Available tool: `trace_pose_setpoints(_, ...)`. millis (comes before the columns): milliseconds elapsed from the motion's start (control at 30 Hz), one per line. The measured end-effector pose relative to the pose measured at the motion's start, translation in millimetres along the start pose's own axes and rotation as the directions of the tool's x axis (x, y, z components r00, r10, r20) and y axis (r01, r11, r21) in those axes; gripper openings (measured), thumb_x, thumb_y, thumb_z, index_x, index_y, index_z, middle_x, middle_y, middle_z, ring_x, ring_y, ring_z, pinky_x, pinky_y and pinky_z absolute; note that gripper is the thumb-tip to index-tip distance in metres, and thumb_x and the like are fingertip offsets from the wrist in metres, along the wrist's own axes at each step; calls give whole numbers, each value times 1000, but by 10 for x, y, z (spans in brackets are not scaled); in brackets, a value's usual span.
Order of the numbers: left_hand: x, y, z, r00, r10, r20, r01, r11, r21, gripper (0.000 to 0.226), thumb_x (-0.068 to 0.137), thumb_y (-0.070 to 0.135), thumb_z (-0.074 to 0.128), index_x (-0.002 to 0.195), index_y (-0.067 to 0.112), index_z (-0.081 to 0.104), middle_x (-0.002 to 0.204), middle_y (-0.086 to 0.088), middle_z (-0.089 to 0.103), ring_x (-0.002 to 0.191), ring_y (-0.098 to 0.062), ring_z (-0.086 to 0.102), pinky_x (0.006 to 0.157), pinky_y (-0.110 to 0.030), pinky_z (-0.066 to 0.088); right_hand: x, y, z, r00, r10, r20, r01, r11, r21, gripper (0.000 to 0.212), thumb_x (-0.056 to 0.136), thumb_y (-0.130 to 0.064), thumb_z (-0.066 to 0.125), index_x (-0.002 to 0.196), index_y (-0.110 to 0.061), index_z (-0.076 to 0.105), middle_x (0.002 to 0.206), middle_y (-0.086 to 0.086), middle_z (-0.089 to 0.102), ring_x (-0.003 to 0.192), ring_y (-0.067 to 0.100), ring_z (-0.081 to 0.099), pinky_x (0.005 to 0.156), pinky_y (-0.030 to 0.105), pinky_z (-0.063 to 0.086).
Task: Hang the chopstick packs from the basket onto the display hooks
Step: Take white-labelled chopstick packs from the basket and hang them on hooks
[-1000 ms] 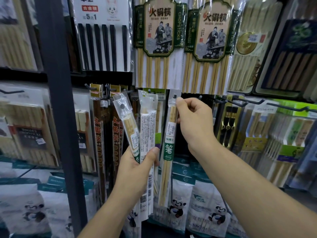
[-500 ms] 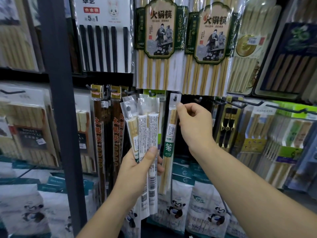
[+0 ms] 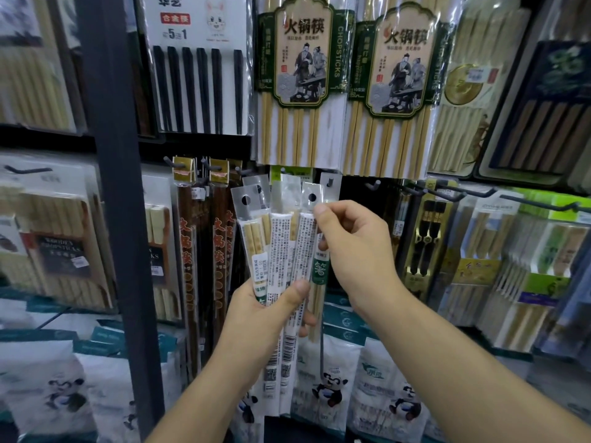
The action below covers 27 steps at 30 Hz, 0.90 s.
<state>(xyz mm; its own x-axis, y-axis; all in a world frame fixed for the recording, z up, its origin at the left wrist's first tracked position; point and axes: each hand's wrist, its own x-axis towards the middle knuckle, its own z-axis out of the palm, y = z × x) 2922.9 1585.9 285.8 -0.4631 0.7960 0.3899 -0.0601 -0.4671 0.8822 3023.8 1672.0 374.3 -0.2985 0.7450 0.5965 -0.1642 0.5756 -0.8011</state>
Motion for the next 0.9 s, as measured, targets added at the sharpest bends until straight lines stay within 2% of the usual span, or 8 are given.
trace_pose_setpoints(67, 6, -15, 5, 1000, 4, 0, -4, 1000, -8, 29, 83, 48, 81, 108, 34, 77, 107, -6, 78, 76, -28, 77, 59, -33, 60, 30, -3, -2, 1000, 5, -4, -5, 1000, -2, 21, 97, -27, 66, 81, -14, 71, 66, -5, 59, 63, 5, 54, 62, 19, 50)
trace_pose_setpoints(167, 26, -26, 3, 997, 13, -73, -14, 1000, -6, 29, 81, 56, 78, 106, 43, 76, 111, 7, 79, 100, -14, 76, 78, -27, 62, 91, -20, -10, 999, -5, -48, 5, 1000, 4, 27, 98, -28, 64, 81, -8, 68, 64, 0, 54, 61, 8, 50, 58, 20, 47)
trace_pose_setpoints(267, 62, -50, -20, 993, 21, -119, -16, 999, 39, 32, 82, 56, 74, 98, 28, 80, 104, 2, 80, 102, -15, 75, 89, -32, 58, 152, -39, -16, 995, -21, -101, 23, 1000, 19, 28, 99, -24, 63, 79, -5, 65, 61, 0, 51, 57, 7, 46, 52, 16, 42)
trace_pose_setpoints(367, 73, -38, -29, 992, 34, -122, -22, 995, 96, 35, 90, 53, 70, 77, 21, 75, 79, -3, 74, 80, -20, 72, 76, -32, 57, 199, -37, -16, 990, -22, -137, 22, 1000, 5, 28, 99, -24, 62, 76, -8, 66, 60, -3, 50, 55, 6, 45, 51, 15, 41)
trace_pose_setpoints(467, 66, -37, -36, 997, 6, -73, -2, 998, 59, 37, 82, 55, 71, 84, 18, 75, 67, -7, 62, 59, -21, 59, 56, -31, 54, 247, -19, -20, 988, -6, -152, 4, 1000, -15, 29, 98, -26, 63, 74, -11, 67, 59, -7, 51, 55, 4, 45, 51, 15, 41)
trace_pose_setpoints(667, 31, -15, -39, 1000, -15, 10, 15, 997, 75, 21, 83, 46, 71, 81, 25, 70, 66, -9, 67, 50, -20, 59, 48, -30, 52, 281, 15, -10, 984, -8, -176, 3, 1000, -26, 30, 98, -27, 63, 71, -15, 65, 52, -15, 48, 51, 1, 43, 50, 12, 40)
trace_pose_setpoints(800, 31, -11, -39, 1000, -22, 6, 22, 998, 62, 27, 77, 56, 73, 89, 32, 69, 65, -6, 64, 45, -15, 52, 43, -26, 47, 297, 20, 2, 983, -5, -186, 2, 1000, -19, 31, 98, -26, 64, 69, -16, 64, 50, -15, 47, 49, 0, 42, 49, 12, 39)
trace_pose_setpoints(900, 25, -19, -40, 1000, -4, 25, 2, 998, 68, 45, 76, 73, 70, 103, 37, 66, 69, -3, 64, 45, -14, 49, 42, -26, 45, 314, 25, 11, 983, -9, -184, 6, 1000, -15, 30, 98, -26, 64, 70, -15, 65, 51, -15, 48, 50, 0, 44, 50, 11, 40)
